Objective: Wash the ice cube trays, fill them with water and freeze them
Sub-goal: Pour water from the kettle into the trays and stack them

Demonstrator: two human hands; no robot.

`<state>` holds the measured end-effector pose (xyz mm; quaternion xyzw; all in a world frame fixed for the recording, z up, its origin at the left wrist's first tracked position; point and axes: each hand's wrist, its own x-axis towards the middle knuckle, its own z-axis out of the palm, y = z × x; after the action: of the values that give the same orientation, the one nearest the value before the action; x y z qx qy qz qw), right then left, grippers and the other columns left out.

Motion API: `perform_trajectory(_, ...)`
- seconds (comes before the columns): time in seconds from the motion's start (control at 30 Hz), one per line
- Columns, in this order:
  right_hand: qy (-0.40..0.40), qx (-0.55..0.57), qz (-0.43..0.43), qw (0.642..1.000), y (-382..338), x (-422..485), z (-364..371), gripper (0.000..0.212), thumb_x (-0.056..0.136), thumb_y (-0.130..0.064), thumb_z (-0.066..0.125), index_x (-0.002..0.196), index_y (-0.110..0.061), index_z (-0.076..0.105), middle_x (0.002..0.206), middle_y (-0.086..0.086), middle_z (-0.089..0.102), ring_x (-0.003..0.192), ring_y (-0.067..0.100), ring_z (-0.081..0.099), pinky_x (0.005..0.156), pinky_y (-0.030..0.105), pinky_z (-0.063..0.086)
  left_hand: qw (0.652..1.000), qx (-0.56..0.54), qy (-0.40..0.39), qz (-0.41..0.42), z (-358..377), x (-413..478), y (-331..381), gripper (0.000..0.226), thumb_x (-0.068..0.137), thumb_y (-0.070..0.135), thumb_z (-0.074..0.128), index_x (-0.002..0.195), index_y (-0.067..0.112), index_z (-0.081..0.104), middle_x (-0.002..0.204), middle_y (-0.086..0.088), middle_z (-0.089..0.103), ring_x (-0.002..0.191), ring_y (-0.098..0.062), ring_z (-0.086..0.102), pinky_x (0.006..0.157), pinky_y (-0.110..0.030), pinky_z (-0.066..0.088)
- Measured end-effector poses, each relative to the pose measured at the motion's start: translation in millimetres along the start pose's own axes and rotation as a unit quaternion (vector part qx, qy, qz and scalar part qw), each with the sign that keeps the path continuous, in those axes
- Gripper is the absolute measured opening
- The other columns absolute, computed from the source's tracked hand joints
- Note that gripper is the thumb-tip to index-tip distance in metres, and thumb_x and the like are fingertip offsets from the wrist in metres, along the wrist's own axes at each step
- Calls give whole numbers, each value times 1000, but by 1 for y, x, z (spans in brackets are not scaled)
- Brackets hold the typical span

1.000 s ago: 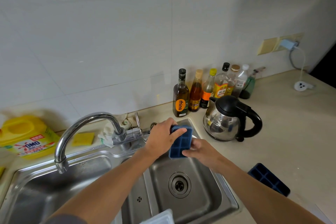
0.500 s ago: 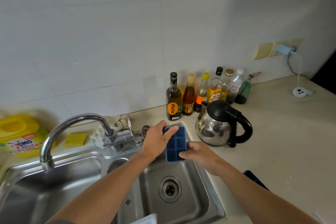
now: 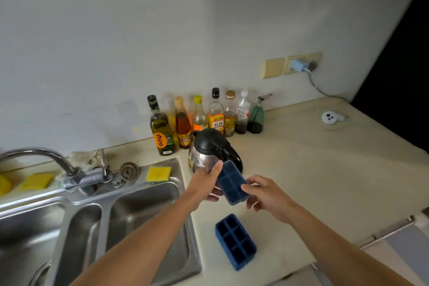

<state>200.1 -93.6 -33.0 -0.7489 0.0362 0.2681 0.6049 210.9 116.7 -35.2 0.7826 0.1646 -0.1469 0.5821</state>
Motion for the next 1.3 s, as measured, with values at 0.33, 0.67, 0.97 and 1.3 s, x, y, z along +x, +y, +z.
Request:
perform_trajectory(0.33, 151, -17, 120, 981, 100, 27, -60, 9, 102, -10, 57, 99, -2, 57, 81, 23, 68, 55, 26, 57, 51, 32, 42, 966, 247, 73, -9, 32, -16, -54, 36, 97, 53, 55, 109, 20, 65, 108, 0, 72, 98, -21, 72, 93, -43, 56)
perform_trajectory(0.67, 167, -231, 114, 952, 117, 43, -54, 19, 99, -16, 59, 104, -2, 70, 105, 20, 71, 98, 39, 68, 77, 41, 56, 964, 234, 122, -42, 12, -36, -89, 26, 96, 48, 58, 98, 23, 66, 95, 4, 73, 86, -18, 73, 87, -39, 59)
perform_trajectory(0.97, 230, -290, -36, 928, 57, 17, -23, 24, 102, -23, 53, 110, -5, 68, 113, 13, 61, 96, 28, 63, 81, 35, 51, 969, 209, 128, -38, -13, -45, -104, 21, 96, 42, 61, 89, 23, 67, 84, 6, 74, 77, -16, 73, 83, -40, 60)
perform_trajectory(1.3, 29, -281, -132, 950, 9, 2, 152, 21, 98, -19, 56, 79, -13, 60, 73, -2, 59, 69, 12, 54, 66, 29, 44, 958, 203, 176, -102, -131, -79, -171, 16, 96, 30, 65, 81, 25, 63, 79, 4, 69, 81, -20, 66, 73, -32, 50)
